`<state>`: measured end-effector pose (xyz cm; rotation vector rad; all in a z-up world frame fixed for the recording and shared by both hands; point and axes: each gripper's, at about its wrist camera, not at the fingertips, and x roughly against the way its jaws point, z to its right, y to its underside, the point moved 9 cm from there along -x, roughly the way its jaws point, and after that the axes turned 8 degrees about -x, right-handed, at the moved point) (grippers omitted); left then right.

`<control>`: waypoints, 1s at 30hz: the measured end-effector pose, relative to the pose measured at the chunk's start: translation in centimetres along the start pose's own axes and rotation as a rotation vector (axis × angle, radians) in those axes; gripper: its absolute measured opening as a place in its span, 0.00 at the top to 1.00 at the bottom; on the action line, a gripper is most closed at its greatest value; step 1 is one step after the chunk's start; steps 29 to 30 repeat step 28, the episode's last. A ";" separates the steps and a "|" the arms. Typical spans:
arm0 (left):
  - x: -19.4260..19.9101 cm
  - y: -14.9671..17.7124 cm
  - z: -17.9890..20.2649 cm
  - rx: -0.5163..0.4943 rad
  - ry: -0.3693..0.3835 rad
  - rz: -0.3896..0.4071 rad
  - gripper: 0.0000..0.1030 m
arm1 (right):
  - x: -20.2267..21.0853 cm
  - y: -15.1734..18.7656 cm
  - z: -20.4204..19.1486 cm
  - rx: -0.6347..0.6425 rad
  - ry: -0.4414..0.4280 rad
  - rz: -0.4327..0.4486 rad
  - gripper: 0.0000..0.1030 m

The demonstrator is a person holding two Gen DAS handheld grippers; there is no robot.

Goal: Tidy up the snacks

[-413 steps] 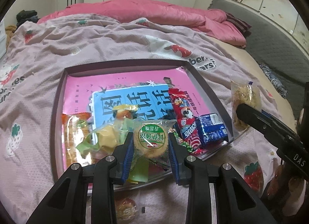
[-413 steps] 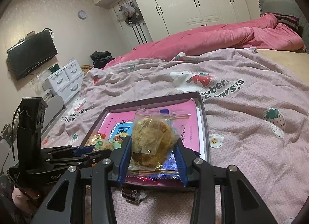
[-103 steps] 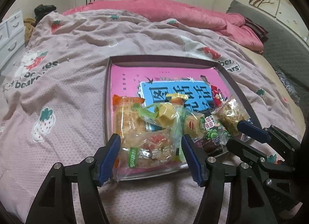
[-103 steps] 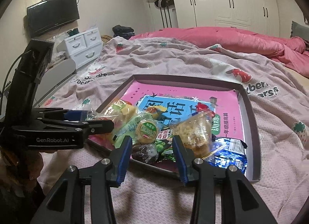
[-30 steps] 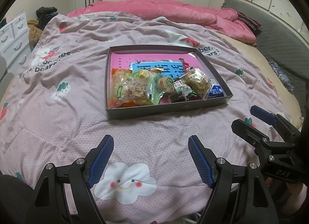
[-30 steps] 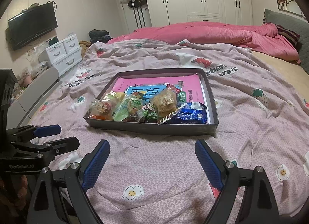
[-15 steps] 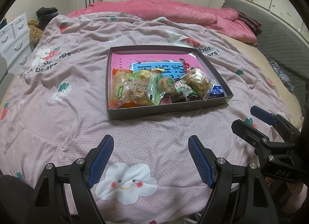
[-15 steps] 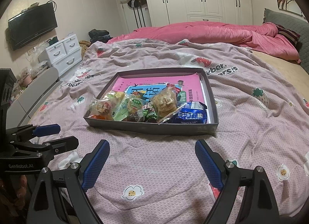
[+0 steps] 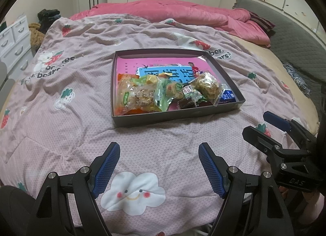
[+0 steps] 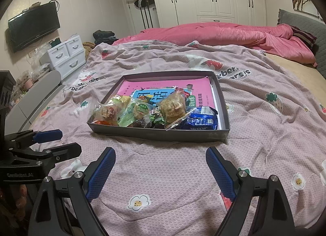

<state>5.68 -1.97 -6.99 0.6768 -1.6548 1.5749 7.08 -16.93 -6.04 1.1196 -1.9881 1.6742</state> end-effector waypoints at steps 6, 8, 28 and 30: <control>0.1 0.0 0.1 -0.006 -0.009 0.003 0.22 | 0.0 0.0 0.0 -0.002 -0.001 -0.001 0.12; 0.1 -0.1 0.1 -0.004 -0.012 0.006 0.22 | 0.0 0.0 0.0 -0.003 0.000 0.000 0.12; -0.5 -2.3 -2.3 0.047 0.000 0.070 0.22 | -0.7 -0.1 0.6 -0.013 -0.001 -0.014 0.12; -0.5 -2.3 -2.3 0.047 0.000 0.070 0.22 | -0.7 -0.1 0.6 -0.013 -0.001 -0.014 0.12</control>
